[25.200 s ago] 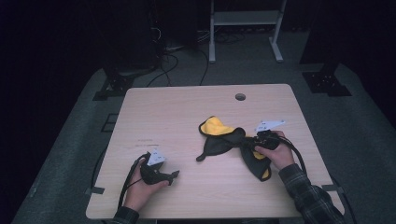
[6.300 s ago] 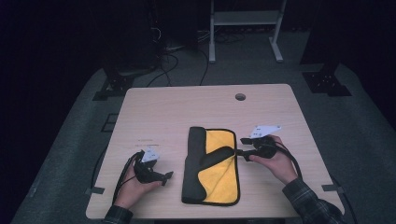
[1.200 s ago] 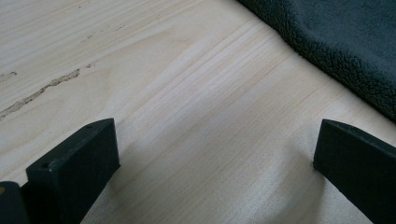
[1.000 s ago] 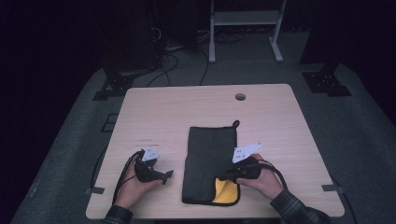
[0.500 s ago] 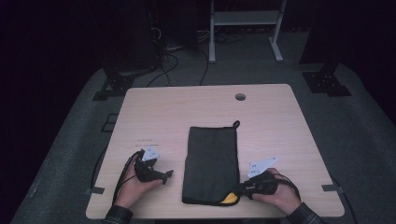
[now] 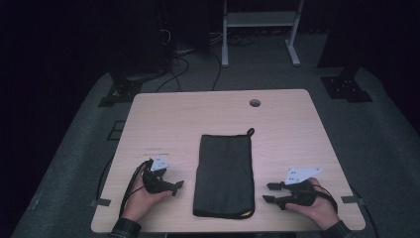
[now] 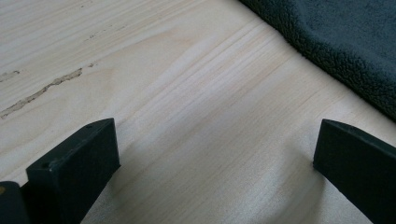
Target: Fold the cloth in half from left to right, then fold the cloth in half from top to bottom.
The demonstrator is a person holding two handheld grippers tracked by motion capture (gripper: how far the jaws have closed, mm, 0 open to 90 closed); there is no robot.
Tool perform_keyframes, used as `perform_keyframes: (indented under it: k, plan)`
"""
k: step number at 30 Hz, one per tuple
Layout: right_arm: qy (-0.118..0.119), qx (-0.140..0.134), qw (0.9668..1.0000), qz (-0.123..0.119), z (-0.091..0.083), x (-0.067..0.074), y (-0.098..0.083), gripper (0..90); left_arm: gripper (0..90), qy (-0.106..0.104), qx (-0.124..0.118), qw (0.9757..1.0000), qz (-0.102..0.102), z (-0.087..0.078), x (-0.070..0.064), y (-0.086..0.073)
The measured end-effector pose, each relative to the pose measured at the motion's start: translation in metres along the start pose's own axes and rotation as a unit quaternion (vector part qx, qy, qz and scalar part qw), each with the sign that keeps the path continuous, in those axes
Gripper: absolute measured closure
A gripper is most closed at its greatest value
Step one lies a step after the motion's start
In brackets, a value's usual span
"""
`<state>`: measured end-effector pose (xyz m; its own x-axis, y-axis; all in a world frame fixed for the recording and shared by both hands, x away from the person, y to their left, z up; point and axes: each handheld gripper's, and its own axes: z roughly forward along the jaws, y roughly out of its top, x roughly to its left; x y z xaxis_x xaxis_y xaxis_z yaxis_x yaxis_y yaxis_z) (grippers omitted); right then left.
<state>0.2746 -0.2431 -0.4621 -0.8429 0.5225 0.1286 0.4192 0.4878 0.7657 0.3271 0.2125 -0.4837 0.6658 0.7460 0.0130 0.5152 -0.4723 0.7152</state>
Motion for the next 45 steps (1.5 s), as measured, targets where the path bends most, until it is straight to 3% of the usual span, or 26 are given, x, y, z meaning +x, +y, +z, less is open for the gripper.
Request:
perform_keyframes:
  k: [5, 9, 17, 24, 30, 37, 45]
  plan:
    - [-0.055, -0.006, 0.9984, 0.006, -0.005, -0.019, -0.004, 33.6, 0.0, 0.001, 0.000, 1.0000, -0.001, 0.000, 0.000, 0.000]
    - [-0.087, -0.003, 0.9961, 0.013, -0.008, -0.034, -0.008, 30.5, 0.0, 0.004, -0.003, 1.0000, -0.004, 0.000, 0.000, 0.000]
    - [-0.125, 0.006, 0.9917, 0.030, -0.011, -0.059, -0.014, 29.1, 13.4, -0.014, -0.021, 0.9995, -0.017, 0.004, 0.008, 0.016]
    - [-0.132, 0.006, 0.9904, 0.040, -0.012, -0.065, -0.016, 29.3, 20.6, -0.034, -0.043, 0.9983, -0.018, 0.015, 0.017, 0.048]
    - [-0.131, 0.011, 0.9904, 0.041, -0.009, -0.066, -0.016, 29.5, 25.8, -0.045, -0.047, 0.9979, -0.003, 0.032, 0.023, 0.077]
    - [-0.128, 0.018, 0.9907, 0.043, -0.006, -0.065, -0.016, 29.4, 31.9, -0.063, -0.058, 0.9963, 0.004, 0.063, 0.033, 0.108]
    - [-0.124, 0.022, 0.9912, 0.041, -0.004, -0.065, -0.018, 29.6, 36.5, -0.073, -0.048, 0.9961, 0.008, 0.097, 0.037, 0.127]
